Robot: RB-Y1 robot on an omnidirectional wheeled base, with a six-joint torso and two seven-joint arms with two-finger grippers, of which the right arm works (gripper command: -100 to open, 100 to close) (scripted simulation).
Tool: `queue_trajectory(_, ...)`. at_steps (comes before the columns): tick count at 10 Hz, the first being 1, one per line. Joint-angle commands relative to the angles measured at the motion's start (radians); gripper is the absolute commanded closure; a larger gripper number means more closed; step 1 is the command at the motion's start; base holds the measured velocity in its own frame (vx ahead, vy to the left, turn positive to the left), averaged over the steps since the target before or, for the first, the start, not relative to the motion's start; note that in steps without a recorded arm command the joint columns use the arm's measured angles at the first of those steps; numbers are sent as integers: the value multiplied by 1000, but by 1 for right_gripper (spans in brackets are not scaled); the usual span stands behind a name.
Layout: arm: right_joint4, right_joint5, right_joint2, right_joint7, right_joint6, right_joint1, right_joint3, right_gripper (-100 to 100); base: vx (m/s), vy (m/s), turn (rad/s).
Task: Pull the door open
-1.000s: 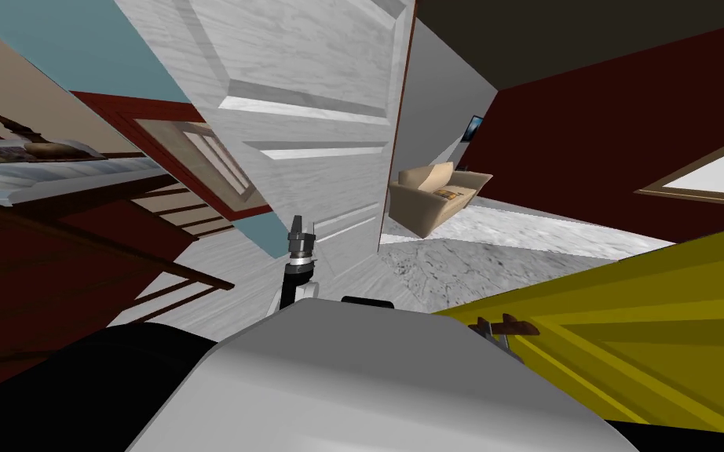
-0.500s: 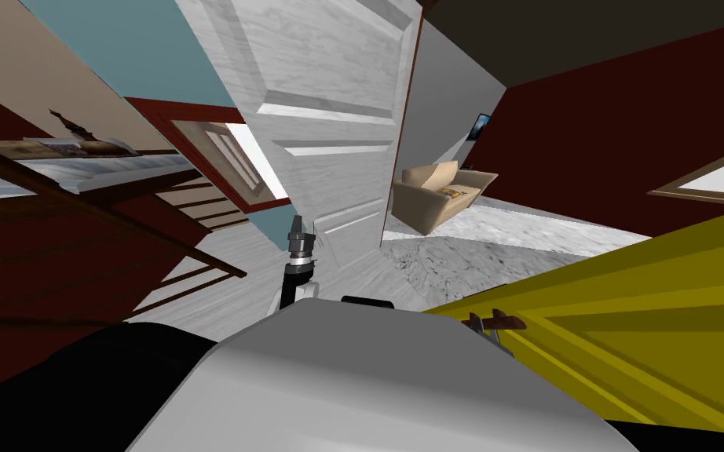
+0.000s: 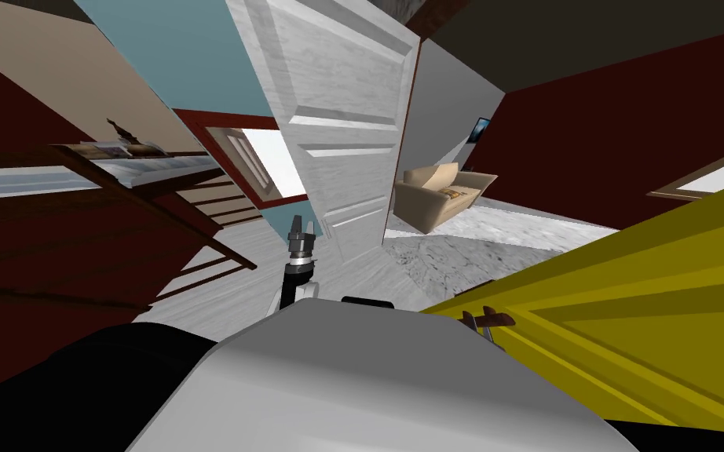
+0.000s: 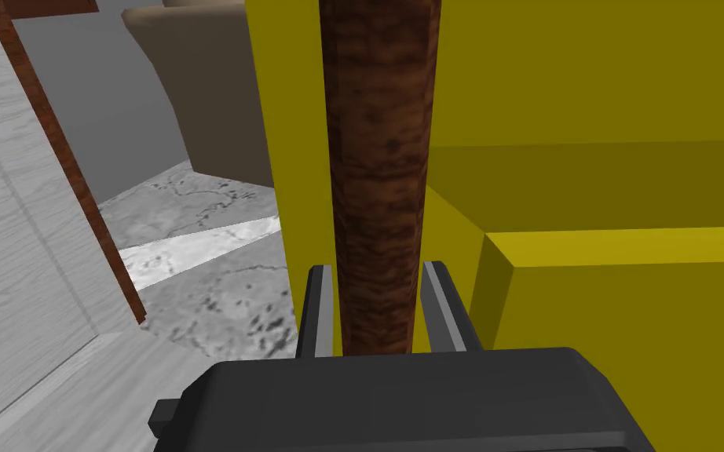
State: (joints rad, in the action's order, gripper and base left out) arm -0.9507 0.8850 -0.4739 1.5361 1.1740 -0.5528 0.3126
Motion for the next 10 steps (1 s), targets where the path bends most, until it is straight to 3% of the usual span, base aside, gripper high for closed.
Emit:
queue_trajectory(1, -1, -13, -2, 3, 14, 0, 14, 100, -214, 11, 49)
queue_trajectory(6, -12, -73, -25, 19, 60, -10, 83, 100, -224, -1, 53)
queue_trajectory(8, -16, -73, -28, 17, 54, -12, 84, 100, -152, 31, 9)
queue_trajectory(10, -17, -95, -32, 20, 64, -14, 107, 100, -169, -13, 39)
